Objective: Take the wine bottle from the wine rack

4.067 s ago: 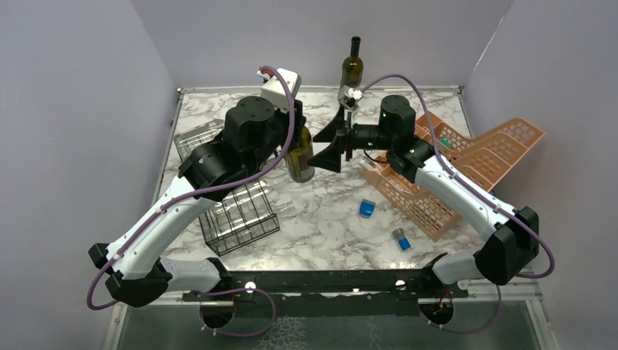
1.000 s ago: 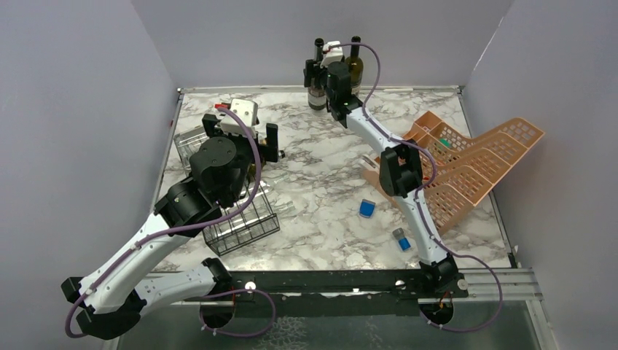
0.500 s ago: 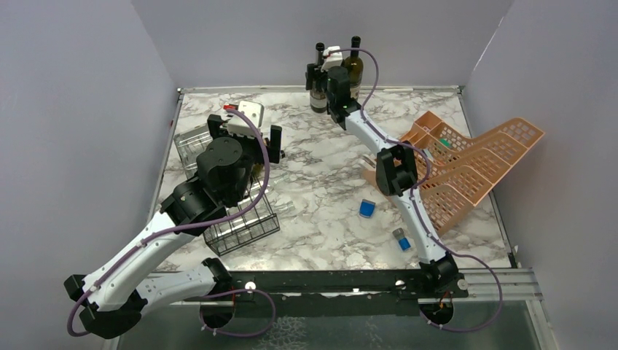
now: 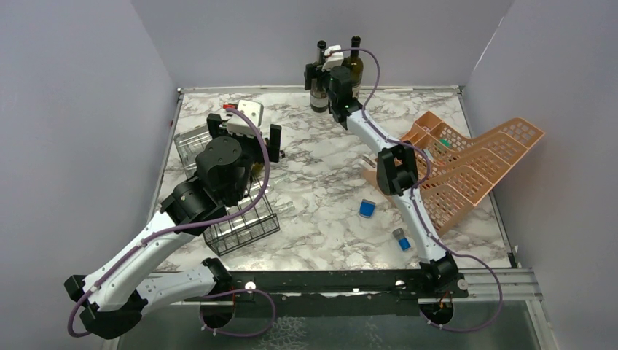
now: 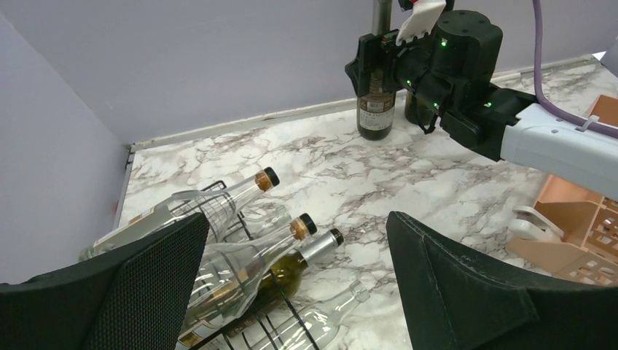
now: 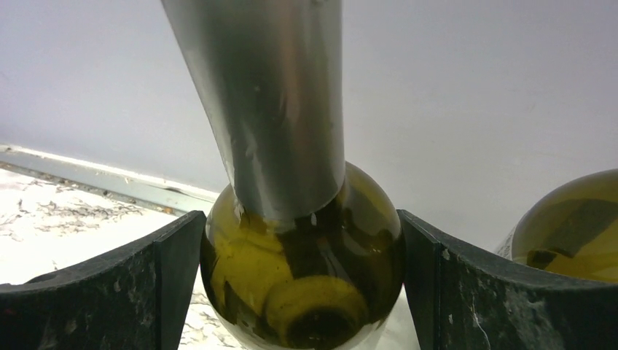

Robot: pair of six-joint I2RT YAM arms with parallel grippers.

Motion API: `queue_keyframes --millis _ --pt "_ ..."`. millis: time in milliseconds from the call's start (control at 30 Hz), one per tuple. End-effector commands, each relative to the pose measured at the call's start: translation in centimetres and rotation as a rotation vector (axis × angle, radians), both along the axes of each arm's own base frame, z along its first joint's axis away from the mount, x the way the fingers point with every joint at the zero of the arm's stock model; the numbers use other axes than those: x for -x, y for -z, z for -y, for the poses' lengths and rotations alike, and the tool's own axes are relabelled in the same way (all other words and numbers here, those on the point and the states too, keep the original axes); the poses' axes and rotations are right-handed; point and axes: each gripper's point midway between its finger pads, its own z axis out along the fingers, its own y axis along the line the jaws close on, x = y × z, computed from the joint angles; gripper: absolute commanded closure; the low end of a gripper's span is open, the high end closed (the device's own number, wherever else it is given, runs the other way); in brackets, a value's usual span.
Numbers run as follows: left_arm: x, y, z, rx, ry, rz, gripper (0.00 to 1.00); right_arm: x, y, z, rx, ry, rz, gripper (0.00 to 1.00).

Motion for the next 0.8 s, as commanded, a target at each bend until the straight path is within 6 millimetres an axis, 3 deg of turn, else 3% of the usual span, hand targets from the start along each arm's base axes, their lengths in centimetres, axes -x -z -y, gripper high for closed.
queue_keyframes --millis 0,333,467,600,633,767 --pt "0.4 -1.5 0.2 0.068 0.022 0.016 0.01 0.3 -3.4 -0.4 -0.004 -0.044 0.060 0.00" --pt "2.4 -2.8 0.0 0.230 0.080 -0.005 0.01 2.4 -4.1 0.2 0.018 -0.062 -0.044 0.01" --pt "2.9 -2.5 0.6 0.263 0.111 -0.043 0.01 3.9 -4.2 1.1 0.027 -0.049 -0.098 0.00" --pt "3.3 -1.8 1.4 0.282 0.148 -0.095 0.01 6.5 -3.9 1.7 0.026 -0.073 -0.165 0.00" --pt "3.5 -1.6 1.7 0.281 0.161 -0.107 0.01 7.4 -4.7 2.0 0.019 -0.076 -0.172 0.00" --pt "3.8 -0.6 2.8 0.278 0.203 -0.172 0.01 11.9 -4.4 3.5 -0.016 -0.090 -0.284 0.00"
